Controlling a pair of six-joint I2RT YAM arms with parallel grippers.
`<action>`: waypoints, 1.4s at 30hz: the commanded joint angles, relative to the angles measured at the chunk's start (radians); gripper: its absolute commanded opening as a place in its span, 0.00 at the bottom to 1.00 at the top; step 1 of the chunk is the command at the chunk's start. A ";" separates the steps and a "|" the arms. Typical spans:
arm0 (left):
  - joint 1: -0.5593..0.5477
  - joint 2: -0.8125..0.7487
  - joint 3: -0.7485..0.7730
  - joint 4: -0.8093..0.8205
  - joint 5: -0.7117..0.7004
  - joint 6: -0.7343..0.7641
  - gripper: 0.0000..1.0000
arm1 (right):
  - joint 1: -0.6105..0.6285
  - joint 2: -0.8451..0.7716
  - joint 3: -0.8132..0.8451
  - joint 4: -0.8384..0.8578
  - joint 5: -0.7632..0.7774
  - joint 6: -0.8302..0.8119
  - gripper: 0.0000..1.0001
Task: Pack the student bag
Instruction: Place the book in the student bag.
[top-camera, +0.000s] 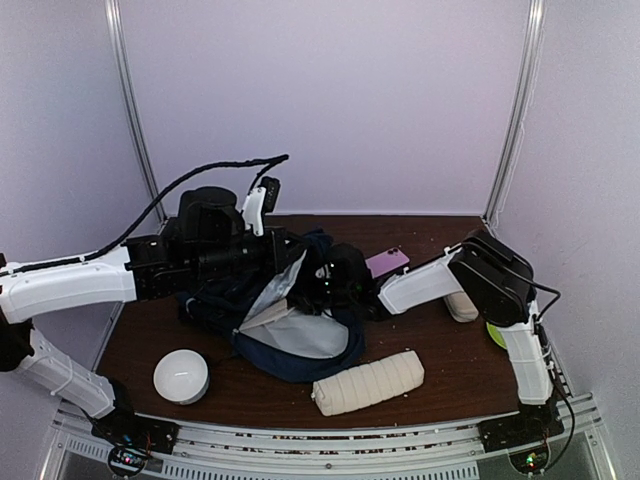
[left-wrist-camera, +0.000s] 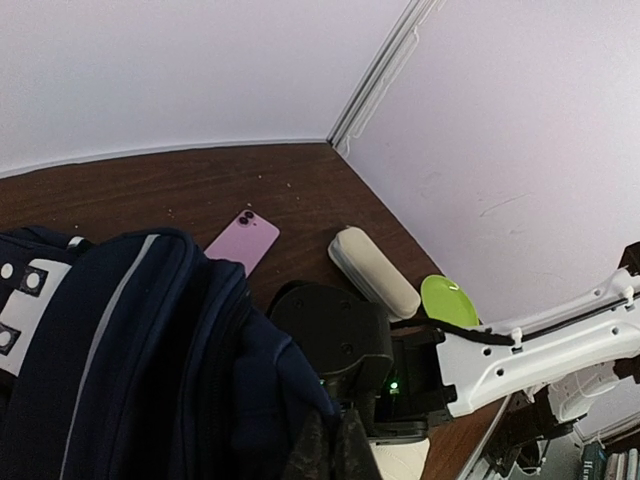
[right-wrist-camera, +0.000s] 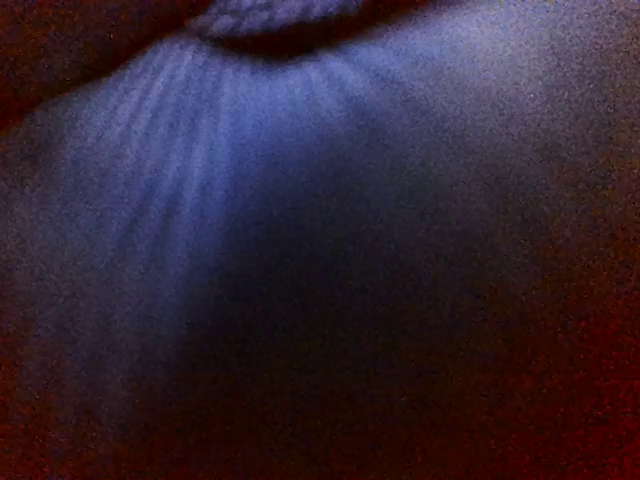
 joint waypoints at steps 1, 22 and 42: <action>-0.002 -0.060 -0.024 0.247 0.007 -0.011 0.00 | 0.005 -0.129 -0.060 -0.069 -0.028 -0.062 0.49; 0.053 -0.046 0.007 0.241 -0.039 0.108 0.00 | -0.054 -0.626 -0.446 -0.328 0.177 -0.385 0.50; 0.182 0.011 -0.136 0.280 0.186 0.137 0.00 | -0.360 -1.161 -0.708 -0.840 0.604 -0.504 0.62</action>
